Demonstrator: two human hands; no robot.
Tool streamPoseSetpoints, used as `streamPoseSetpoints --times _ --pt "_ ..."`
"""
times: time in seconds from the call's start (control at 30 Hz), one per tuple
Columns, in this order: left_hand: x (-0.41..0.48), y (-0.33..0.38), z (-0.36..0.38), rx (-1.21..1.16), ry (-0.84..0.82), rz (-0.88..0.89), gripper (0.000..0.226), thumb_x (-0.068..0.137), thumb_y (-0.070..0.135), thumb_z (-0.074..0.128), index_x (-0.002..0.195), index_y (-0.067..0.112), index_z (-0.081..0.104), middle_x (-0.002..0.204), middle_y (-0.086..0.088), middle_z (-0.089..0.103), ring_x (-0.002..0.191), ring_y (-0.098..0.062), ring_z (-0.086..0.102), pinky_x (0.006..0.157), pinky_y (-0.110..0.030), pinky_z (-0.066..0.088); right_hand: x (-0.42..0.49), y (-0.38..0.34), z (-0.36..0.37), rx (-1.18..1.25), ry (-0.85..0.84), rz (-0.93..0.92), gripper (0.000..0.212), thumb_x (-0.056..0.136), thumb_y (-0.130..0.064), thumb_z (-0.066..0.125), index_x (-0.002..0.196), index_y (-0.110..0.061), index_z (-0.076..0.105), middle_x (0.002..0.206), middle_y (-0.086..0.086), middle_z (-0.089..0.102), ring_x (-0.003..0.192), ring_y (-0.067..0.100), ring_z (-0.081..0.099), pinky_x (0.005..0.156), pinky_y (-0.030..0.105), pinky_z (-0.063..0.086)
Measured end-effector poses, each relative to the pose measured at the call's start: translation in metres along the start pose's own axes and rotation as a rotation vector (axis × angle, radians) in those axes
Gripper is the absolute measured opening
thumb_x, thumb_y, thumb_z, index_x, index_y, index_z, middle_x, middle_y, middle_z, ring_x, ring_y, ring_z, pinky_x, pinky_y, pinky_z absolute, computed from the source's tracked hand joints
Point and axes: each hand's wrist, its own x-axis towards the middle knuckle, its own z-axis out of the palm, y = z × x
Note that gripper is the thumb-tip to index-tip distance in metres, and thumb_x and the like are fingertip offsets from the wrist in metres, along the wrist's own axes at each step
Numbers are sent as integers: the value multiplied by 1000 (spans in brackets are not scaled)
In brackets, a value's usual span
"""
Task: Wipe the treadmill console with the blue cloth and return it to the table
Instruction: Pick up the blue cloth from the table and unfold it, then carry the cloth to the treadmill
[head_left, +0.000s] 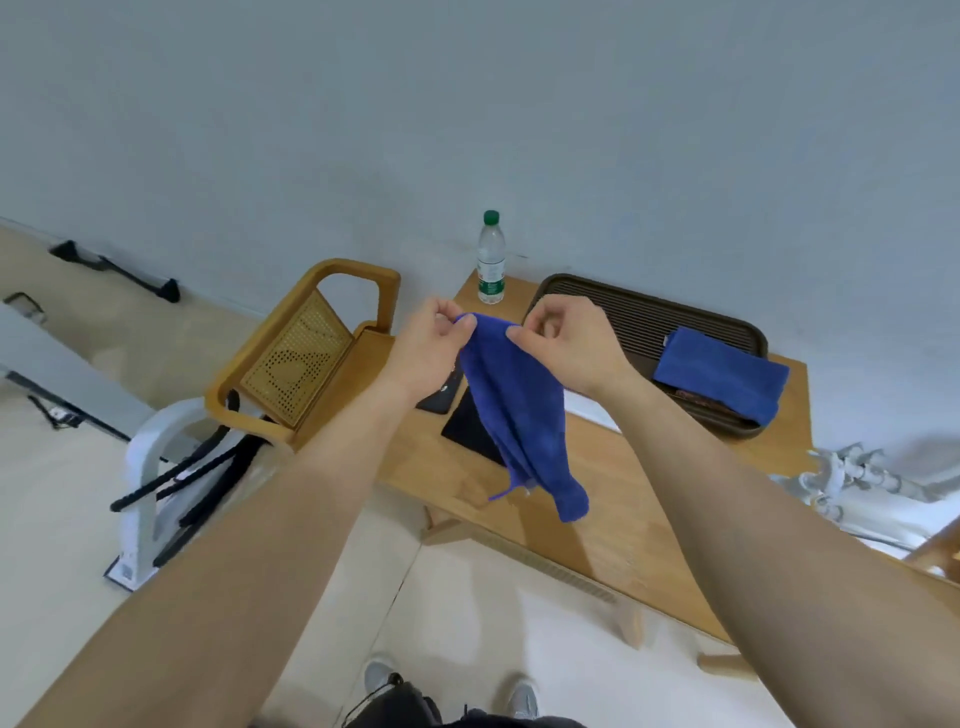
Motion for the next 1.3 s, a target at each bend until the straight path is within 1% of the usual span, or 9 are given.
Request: streamPoseSetpoints --times 0.17,0.33,0.5,0.63,0.73,0.87,1.07,1.2,1.3 --pt "8 -9 -54 143 127 29 11 105 28 45 101 17 47 82 7 51 74 -10 48 65 -26 37 12 -45 44 84 -261 -36 36 86 -38 77 67 -13 59 49 -10 50 48 10 47 53 26 38" --pt "16 -27 -137 129 245 4 14 105 28 44 106 15 44 84 6 51 79 -10 50 73 -29 43 32 -60 100 -52 -550 33 23 82 -37 80 92 -18 72 93 3 77 91 25 72 84 43 57" --pt "19 -72 -231 146 394 -48 11 104 29 45 102 19 42 80 7 50 76 -11 49 66 -25 38 55 -88 176 -299 -704 108 32 103 -33 55 76 -17 60 70 1 59 66 16 54 61 26 41" --pt "-3 -114 -312 117 499 -160 12 102 29 48 103 16 46 88 4 54 82 -12 53 73 -25 41 72 -122 239 -141 -682 133 36 106 -34 51 87 -7 68 73 8 65 66 22 58 60 20 45" --pt "-36 -147 -366 85 443 -305 22 98 43 54 106 23 55 91 11 61 87 -8 58 72 -19 40 83 -169 294 -32 -642 67 41 102 -35 54 90 1 68 80 24 67 66 29 61 64 30 48" --pt "-86 -196 -431 292 279 -469 49 75 74 62 111 41 59 102 21 62 95 -2 59 83 -26 46 87 -241 377 69 -710 10 26 101 -20 56 87 -4 71 70 3 63 55 5 59 52 17 44" --pt "-155 -268 -513 400 115 -717 28 67 48 77 79 31 58 85 5 66 79 -20 63 68 -32 52 73 -321 509 89 -974 -60 22 95 -21 59 79 -17 73 69 -3 68 66 12 63 62 24 49" --pt "-191 -315 -567 321 344 -902 18 79 22 66 73 21 49 75 2 58 69 -20 54 58 -28 41 64 -368 604 7 -1194 -93 21 96 -27 60 90 -15 76 85 6 78 80 14 70 78 31 55" --pt "-222 -345 -613 186 568 -989 18 77 20 66 74 20 49 73 3 57 67 -17 53 57 -27 40 53 -406 681 -98 -1320 -182 27 97 -33 54 85 -17 72 82 1 75 78 18 68 73 31 51"
